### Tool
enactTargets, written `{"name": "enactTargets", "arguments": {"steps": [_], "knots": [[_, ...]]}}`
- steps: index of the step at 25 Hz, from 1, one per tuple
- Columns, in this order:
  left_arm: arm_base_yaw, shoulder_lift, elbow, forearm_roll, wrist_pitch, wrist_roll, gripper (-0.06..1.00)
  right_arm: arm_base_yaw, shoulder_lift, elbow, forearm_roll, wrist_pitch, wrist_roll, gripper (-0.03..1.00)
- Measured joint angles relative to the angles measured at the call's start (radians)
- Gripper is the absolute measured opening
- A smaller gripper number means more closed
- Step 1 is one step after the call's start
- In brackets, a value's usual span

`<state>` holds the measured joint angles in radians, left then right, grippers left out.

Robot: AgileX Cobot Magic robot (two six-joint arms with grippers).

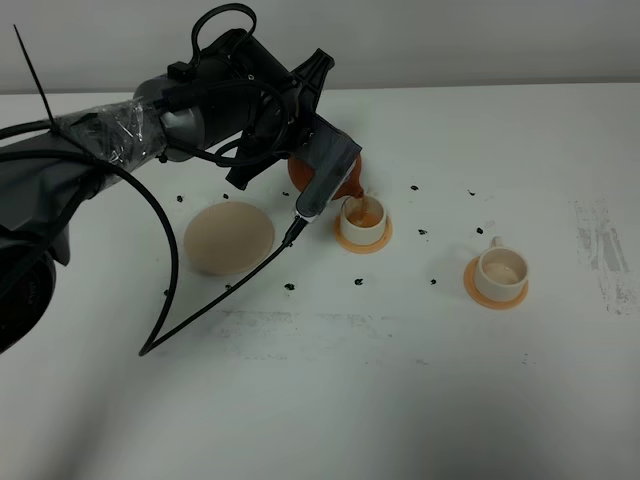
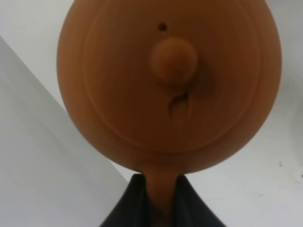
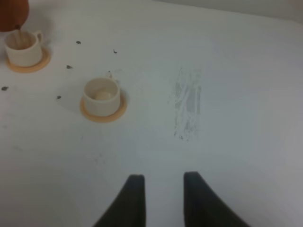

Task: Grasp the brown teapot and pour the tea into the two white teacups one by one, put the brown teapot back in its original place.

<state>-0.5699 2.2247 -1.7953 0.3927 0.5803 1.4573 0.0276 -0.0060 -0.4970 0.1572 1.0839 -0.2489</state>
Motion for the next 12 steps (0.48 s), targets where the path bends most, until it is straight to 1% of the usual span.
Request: {"name": "enactTargets", "arguments": {"steps": [6, 12], "knots": [[0.0, 0.0, 0.0, 0.052, -0.014, 0.0, 0.13, 0.0, 0.0, 0.0, 0.0, 0.0, 0.0, 0.22], [0.0, 0.001, 0.0, 0.055, -0.017, 0.01, 0.13, 0.0, 0.0, 0.0, 0.0, 0.0, 0.0, 0.22]]}}
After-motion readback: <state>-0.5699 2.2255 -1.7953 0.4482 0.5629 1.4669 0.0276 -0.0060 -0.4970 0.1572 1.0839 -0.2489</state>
